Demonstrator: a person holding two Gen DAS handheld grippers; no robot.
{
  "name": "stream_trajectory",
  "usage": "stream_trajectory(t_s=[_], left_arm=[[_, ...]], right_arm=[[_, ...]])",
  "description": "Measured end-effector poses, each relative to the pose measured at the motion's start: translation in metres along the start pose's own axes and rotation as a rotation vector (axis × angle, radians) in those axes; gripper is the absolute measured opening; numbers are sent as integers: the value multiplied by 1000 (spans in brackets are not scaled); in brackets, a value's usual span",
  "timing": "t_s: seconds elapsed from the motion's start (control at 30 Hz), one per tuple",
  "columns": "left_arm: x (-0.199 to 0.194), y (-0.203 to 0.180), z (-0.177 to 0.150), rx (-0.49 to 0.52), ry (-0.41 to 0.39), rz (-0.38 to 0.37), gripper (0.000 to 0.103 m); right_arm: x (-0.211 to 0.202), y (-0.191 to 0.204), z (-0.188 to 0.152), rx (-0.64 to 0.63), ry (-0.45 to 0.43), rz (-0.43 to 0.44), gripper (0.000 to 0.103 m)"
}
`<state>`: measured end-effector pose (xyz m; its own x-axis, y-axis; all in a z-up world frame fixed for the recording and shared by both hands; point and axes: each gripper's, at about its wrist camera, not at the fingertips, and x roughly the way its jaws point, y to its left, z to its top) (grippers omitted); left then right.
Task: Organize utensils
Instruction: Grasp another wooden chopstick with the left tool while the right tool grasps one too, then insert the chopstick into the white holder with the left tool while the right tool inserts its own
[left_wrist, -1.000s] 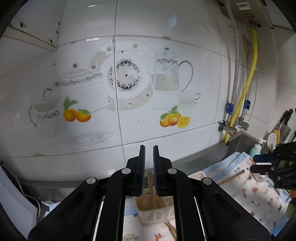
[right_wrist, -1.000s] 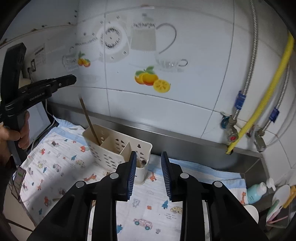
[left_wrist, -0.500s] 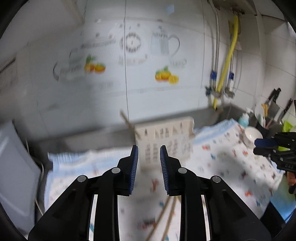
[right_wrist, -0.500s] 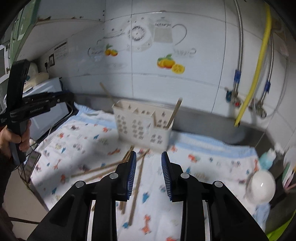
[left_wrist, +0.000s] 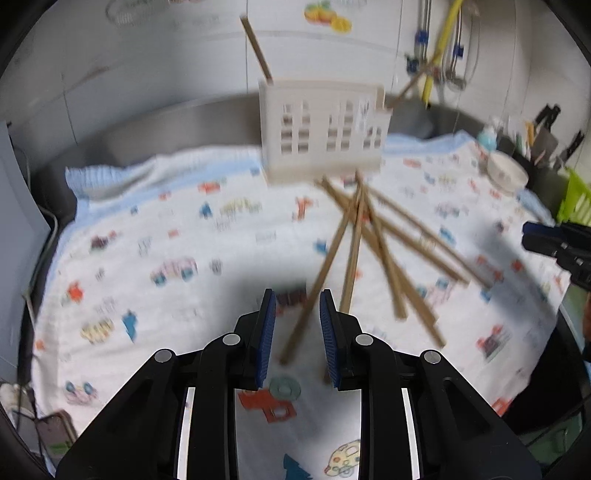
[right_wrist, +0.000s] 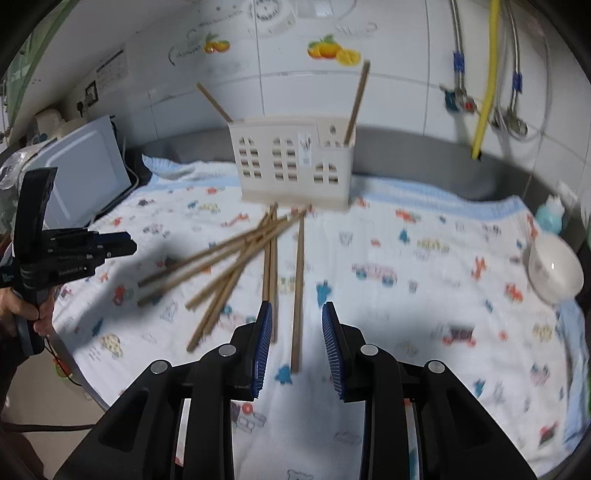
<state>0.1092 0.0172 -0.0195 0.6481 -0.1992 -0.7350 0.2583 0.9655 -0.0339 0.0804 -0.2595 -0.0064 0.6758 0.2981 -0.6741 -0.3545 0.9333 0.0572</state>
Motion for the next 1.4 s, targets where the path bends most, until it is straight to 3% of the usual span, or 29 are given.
stream_trajectory(t_s=[0.37, 0.77, 0.97, 1.17, 1.4], left_arm=[[41, 3, -15, 15, 79, 3, 25], [47, -5, -13, 41, 65, -2, 21], [50, -7, -10, 58, 64, 1, 20], [48, -13, -11, 56, 49, 14, 7], [23, -15, -3, 37, -5, -30, 5]], right_arm=[[29, -1, -28, 24, 65, -31, 27], [61, 1, -33, 21, 100, -46, 19], [64, 2, -31, 3, 89, -74, 8], [57, 3, -31, -5, 70, -79, 7], [10, 4, -9, -32, -41, -95, 7]])
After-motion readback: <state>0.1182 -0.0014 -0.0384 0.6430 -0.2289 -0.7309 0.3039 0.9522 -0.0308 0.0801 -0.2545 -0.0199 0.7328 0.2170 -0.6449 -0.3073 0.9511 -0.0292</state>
